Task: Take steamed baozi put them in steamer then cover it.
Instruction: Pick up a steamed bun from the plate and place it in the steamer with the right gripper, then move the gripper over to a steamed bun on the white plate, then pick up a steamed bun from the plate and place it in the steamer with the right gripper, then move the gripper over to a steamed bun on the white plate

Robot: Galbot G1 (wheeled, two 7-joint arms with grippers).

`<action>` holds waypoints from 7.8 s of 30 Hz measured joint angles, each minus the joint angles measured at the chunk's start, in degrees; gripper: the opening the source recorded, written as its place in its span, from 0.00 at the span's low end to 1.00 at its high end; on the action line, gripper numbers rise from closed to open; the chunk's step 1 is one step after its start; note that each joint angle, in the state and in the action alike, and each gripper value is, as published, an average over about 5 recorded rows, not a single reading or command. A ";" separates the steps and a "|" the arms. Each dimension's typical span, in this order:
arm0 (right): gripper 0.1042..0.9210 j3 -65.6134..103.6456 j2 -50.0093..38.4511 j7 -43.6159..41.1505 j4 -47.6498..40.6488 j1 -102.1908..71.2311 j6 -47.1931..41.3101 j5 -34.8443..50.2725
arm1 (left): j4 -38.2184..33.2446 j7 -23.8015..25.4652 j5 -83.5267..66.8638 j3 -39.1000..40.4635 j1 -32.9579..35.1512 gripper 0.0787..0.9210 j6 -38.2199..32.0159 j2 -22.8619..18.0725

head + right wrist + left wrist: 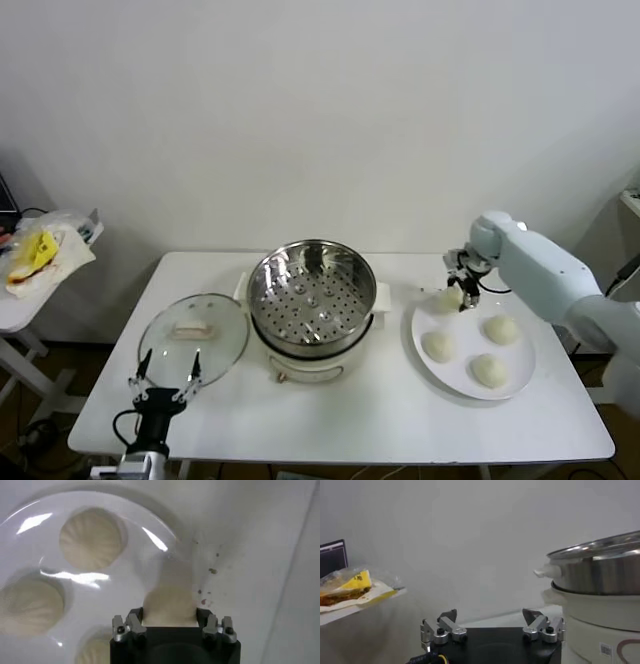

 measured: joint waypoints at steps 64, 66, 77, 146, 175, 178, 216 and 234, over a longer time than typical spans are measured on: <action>0.88 -14.38 28.53 3.11 7.62 8.14 22.97 -15.12 | -3.51 -1.32 1.34 1.26 4.03 0.88 1.49 -0.73; 0.88 -14.06 28.00 3.05 8.41 8.65 22.96 -14.99 | -3.49 -1.35 1.26 1.24 4.02 0.88 1.55 -0.73; 0.88 -16.51 20.64 -1.01 16.53 17.23 17.49 -1.70 | -3.51 -1.67 0.83 1.34 4.40 0.88 1.92 -0.49; 0.83 -7.95 -12.17 7.76 17.81 -9.43 -22.51 23.87 | -3.30 -2.51 3.58 -0.20 6.91 0.88 2.74 -1.47; 0.74 -25.51 -7.41 6.52 19.10 20.57 -23.93 42.03 | -3.46 -2.46 4.88 2.21 6.59 0.88 2.72 -2.12; 0.74 -28.07 -5.05 7.15 19.96 25.36 -24.79 46.10 | -3.35 -2.37 5.27 2.72 6.62 0.88 2.66 -2.12; 0.74 -33.56 23.97 21.18 20.53 20.77 -37.52 61.81 | -3.06 -2.48 4.56 2.84 7.51 0.88 1.57 -1.84; 0.88 -32.98 24.68 21.25 19.56 18.46 -37.77 60.82 | -2.27 -2.63 4.03 2.37 7.16 0.88 1.40 -1.60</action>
